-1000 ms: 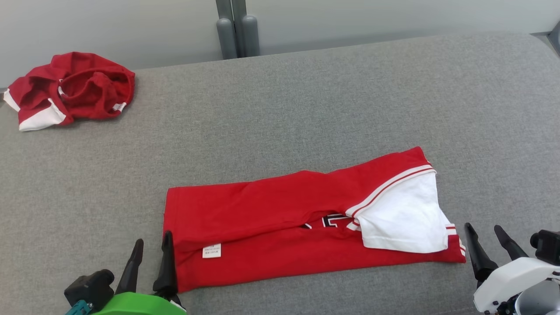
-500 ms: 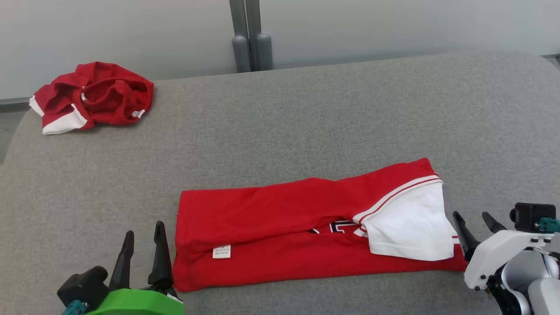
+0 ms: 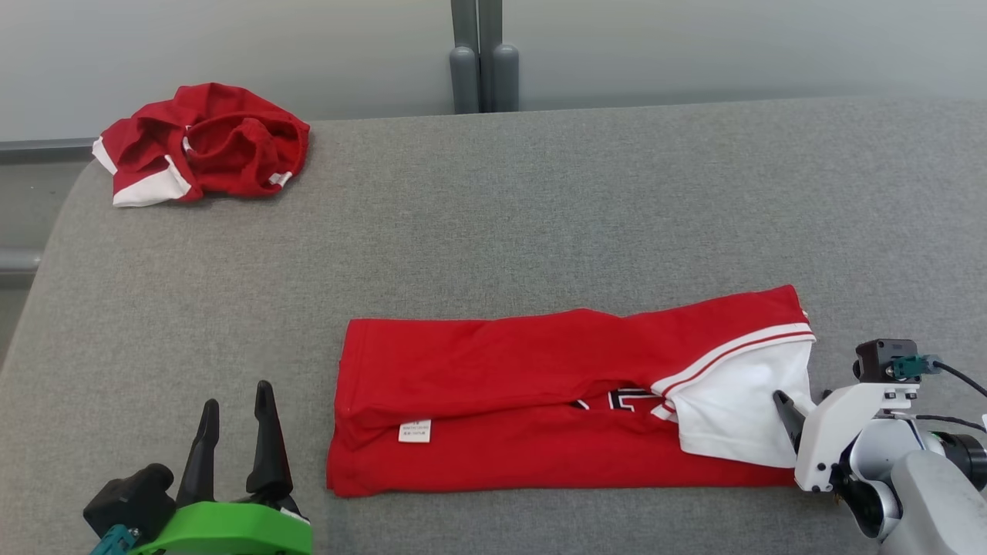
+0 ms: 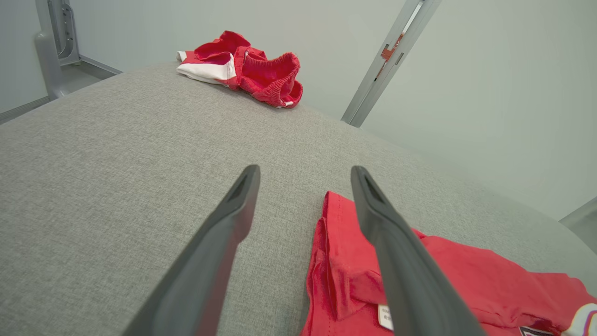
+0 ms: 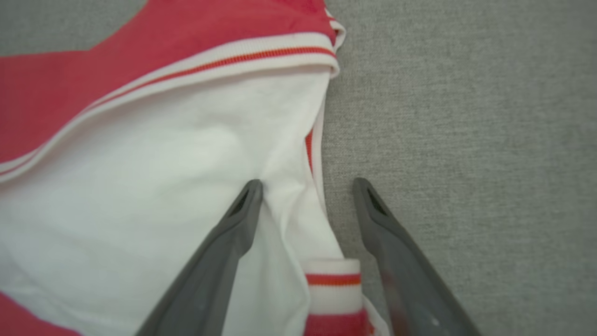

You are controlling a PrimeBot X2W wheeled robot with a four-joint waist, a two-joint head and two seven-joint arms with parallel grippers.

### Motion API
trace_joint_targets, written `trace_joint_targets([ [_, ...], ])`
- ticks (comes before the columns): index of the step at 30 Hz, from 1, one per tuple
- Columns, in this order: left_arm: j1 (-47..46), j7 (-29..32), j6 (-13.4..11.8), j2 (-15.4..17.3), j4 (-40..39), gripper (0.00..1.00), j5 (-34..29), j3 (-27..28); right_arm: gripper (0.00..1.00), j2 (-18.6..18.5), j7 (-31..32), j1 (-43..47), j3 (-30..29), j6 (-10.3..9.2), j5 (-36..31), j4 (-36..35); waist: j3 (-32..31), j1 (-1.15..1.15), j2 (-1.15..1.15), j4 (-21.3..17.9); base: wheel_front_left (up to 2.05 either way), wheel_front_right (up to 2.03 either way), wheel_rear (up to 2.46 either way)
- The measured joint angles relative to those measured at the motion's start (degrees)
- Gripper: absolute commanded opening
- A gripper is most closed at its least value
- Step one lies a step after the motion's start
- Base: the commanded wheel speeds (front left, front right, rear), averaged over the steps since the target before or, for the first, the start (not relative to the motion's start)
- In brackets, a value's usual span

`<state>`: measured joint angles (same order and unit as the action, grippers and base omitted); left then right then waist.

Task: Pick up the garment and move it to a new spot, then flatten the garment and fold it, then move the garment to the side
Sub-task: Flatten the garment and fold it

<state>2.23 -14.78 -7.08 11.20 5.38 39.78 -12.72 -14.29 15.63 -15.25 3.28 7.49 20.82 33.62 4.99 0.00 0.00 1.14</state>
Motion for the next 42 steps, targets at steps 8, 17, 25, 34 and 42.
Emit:
trace_joint_targets([
  [8,0.0,-0.2,0.0,-0.4,0.2,1.00,-0.2,1.1,0.39,-0.4,0.4,-2.3,6.4,-0.03,4.2,2.4,0.4,0.00,0.00,-0.5,0.00,0.00,0.00],
  [17,-0.1,-0.2,0.3,-0.8,0.3,1.00,-0.6,1.7,0.00,-1.4,-3.5,-5.1,8.9,0.07,5.3,4.4,0.6,0.00,0.00,-2.5,0.00,0.00,0.00],
  [25,-0.1,-0.2,0.5,-1.0,0.3,1.00,-0.8,1.8,0.00,-8.3,-4.9,-6.7,5.4,0.05,5.4,4.0,0.9,0.00,0.00,-5.5,0.00,0.00,0.00],
  [34,-0.7,-0.3,0.9,-1.3,0.6,1.00,-1.1,1.7,0.00,-11.3,-4.4,-6.4,3.5,0.04,6.1,-2.4,1.7,0.00,0.00,-8.6,0.00,0.00,0.00],
  [42,-1.0,-0.2,1.0,-1.3,1.0,1.00,-1.3,1.3,0.00,-8.8,-1.7,-1.8,7.7,0.00,8.8,-18.2,1.7,0.00,0.00,-9.8,0.00,0.00,0.00],
])
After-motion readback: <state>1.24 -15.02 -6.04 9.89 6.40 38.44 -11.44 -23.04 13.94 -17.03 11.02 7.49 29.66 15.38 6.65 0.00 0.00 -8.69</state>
